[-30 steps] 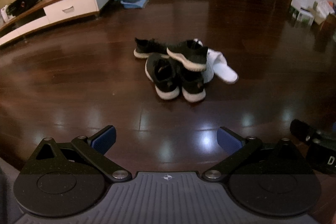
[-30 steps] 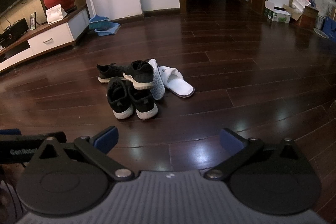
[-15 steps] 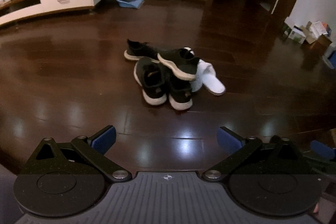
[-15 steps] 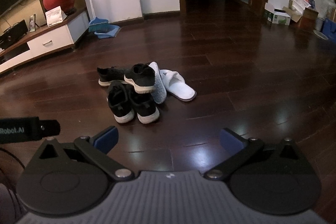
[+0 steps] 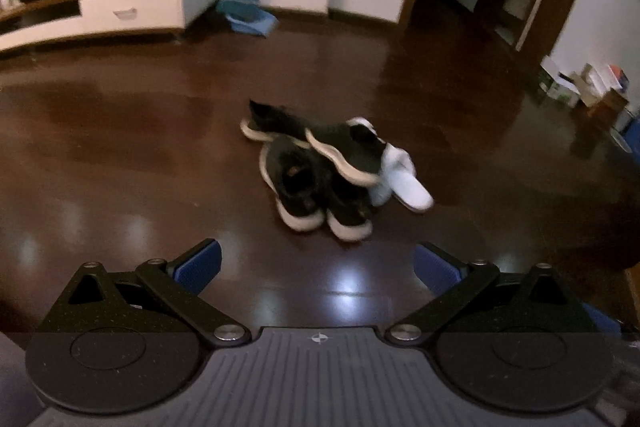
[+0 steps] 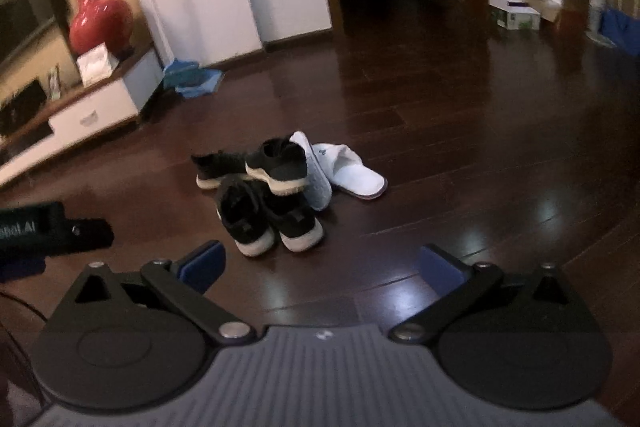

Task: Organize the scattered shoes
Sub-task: 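Move both tools toward the pile of black sneakers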

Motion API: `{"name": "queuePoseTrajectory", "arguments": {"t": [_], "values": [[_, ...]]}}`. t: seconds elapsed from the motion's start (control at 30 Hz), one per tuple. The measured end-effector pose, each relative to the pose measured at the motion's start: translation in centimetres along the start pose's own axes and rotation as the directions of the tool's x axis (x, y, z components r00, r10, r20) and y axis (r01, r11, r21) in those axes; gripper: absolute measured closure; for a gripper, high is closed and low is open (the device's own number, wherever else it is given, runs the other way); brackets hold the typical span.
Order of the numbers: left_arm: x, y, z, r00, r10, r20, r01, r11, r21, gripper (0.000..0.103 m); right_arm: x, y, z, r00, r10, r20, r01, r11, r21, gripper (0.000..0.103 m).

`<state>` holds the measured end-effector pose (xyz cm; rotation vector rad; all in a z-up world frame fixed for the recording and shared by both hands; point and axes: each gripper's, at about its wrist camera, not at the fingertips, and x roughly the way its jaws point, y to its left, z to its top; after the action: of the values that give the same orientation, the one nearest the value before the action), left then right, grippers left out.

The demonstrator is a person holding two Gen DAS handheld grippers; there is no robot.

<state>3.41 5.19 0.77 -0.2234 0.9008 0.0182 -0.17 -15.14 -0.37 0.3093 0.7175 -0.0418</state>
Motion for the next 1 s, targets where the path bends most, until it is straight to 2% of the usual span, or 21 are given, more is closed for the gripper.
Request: {"name": "queuePoseTrajectory", "arguments": {"t": [0.07, 0.1, 0.27, 0.3, 0.33, 0.43, 0.6, 0.73, 1.0], "values": [[0.2, 0.7, 0.5, 1.000, 0.001, 0.006, -0.001, 1.000, -0.018, 0.000, -0.1, 0.3, 0.1, 1.000, 0.008, 0.016, -0.009, 1.000, 0.029, 0.000], [0.3, 1.0, 0.7, 1.000, 0.002, 0.008, -0.001, 1.000, -0.027, 0.000, -1.5, 1.0, 0.5, 0.997, 0.028, 0.066, -0.032, 0.997, 0.065, 0.000], [0.7, 2.7, 1.9, 1.000, 0.003, 0.021, -0.002, 0.997, -0.077, 0.000, -1.1, 2.9, 2.1, 0.999, -0.039, 0.032, 0.038, 0.998, 0.049, 0.000], [0.6, 4.0, 2.5, 1.000, -0.002, 0.021, 0.004, 0.995, -0.096, 0.000, -0.9, 3.2, 2.3, 0.998, -0.047, 0.030, 0.046, 0.998, 0.050, 0.000], [0.3, 5.9, 3.3, 1.000, -0.003, 0.022, 0.005, 0.994, -0.108, 0.000, -0.7, 3.3, 2.5, 0.998, -0.048, 0.031, 0.046, 0.997, 0.060, 0.000], [1.7, 6.4, 3.8, 1.000, 0.013, 0.013, -0.011, 0.992, -0.124, 0.000, 1.0, 3.3, 2.8, 0.999, -0.034, 0.008, 0.033, 0.997, 0.073, 0.000], [6.5, 6.8, 5.7, 0.998, 0.045, -0.042, -0.052, 0.986, -0.157, 0.000, 5.2, 2.8, 3.3, 0.999, -0.030, -0.032, 0.031, 0.999, 0.044, 0.000], [11.8, 6.4, 7.2, 0.992, 0.049, -0.115, -0.067, 0.986, -0.154, 0.001, 9.8, 1.8, 4.1, 0.997, -0.030, -0.073, 0.034, 0.998, 0.048, 0.000], [21.7, 6.3, 8.7, 0.985, 0.032, -0.171, -0.070, 0.973, -0.219, 0.004, 18.8, 1.2, 3.5, 0.992, -0.035, -0.119, 0.038, 0.999, 0.024, 0.000]]}}
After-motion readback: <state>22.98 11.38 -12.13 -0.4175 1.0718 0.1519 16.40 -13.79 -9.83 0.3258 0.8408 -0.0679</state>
